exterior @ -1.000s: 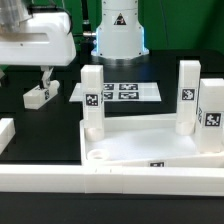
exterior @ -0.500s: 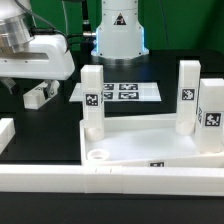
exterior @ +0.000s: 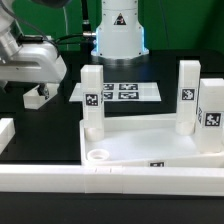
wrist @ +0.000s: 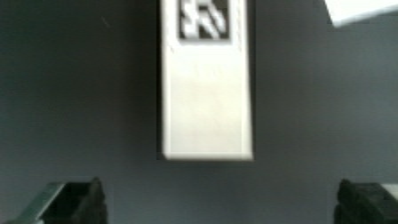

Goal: Assemble desk

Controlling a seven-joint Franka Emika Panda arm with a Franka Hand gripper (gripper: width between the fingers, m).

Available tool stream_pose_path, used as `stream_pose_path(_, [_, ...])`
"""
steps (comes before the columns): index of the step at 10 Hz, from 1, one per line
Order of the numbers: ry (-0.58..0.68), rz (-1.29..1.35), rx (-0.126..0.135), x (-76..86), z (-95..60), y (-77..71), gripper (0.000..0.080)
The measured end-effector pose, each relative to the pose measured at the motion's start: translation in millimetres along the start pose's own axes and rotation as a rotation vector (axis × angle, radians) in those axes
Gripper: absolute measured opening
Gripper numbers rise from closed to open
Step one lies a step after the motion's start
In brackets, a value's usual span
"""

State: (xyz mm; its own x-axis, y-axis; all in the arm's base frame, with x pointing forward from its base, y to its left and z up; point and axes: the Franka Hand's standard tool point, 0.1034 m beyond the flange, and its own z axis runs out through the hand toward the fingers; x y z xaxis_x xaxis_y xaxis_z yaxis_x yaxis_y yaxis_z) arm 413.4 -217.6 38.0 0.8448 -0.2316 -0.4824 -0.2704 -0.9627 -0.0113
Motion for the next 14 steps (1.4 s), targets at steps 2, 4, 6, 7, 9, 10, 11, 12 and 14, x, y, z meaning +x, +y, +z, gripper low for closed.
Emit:
stream_pose_path(2, [-0.119, -0.005, 0.004, 0.7, 2.9, -1.2, 0.0649])
stream_pose_path(4, [-0.187, -0.008, 0.006, 4.3, 5.1, -2.3, 0.0649])
stream_pose_path(6, [-0.199, -0.008, 0.005, 3.2, 11.0, -1.4, 0.0649])
stream_pose_path(7, [-0.242, -0.007, 0.012, -1.9, 14.2, -2.8, 0.0649])
stream_pose_path(9, [-0.356, -0.002, 0.019, -2.7, 20.6, -3.5, 0.0649])
stream_pose_path(10, [-0.426, -0.001, 0.027, -6.9, 22.0, -5.7, 0.0649])
stream_pose_path(11, [-0.476, 0.002, 0.029, -7.1, 24.6, -6.1, 0.0649])
stream_pose_path(12, [-0.551, 0.007, 0.036, -10.2, 26.7, -7.0, 0.0649])
stream_pose_path(14, [-0.64, 0.016, 0.04, -8.7, 34.5, -3.9, 0.0649])
